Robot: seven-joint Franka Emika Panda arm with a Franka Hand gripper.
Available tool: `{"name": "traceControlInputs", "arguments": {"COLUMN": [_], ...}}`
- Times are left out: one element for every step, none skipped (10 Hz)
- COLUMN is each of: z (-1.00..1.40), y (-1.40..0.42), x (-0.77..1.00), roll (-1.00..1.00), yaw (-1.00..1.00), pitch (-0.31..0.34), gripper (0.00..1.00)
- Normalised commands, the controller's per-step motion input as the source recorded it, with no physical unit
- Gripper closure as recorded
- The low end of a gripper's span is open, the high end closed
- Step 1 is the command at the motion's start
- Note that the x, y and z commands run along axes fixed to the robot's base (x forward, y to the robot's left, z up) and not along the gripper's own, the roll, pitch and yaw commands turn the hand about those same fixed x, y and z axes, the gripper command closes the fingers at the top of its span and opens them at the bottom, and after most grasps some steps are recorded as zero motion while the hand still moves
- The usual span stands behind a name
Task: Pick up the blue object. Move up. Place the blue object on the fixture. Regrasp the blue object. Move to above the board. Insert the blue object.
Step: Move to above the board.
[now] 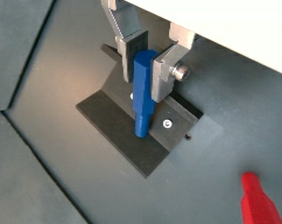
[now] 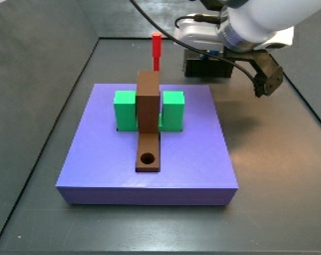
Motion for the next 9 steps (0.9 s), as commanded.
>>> {"name": "traceControlInputs", "arguments": {"z": [1.40, 1.40, 1.40, 1.40, 1.40, 1.40, 0.98, 0.47, 0.30], "y": [0.02, 0.02, 0.03, 0.01, 0.00, 0.00, -0.01, -0.02, -1.40], "x": [0.01, -0.02, -0.01, 0.00, 0.01, 0.03, 0.04, 0.04, -0.97], "roll": [0.01, -0.03, -0.02, 0.00, 0.00, -0.01, -0.01, -0.01, -1.00], "yaw": [-0.07, -0.08, -0.06, -0.04, -0.03, 0.00, 0.01, 0.03, 0.01], "pitch": [0.006, 0.011, 0.015, 0.076, 0.092, 0.105, 0.114, 0.129, -0.069], "gripper": [1.00, 1.00, 1.00, 1.00, 1.00, 1.00, 1.00, 1.00, 1.00]}}
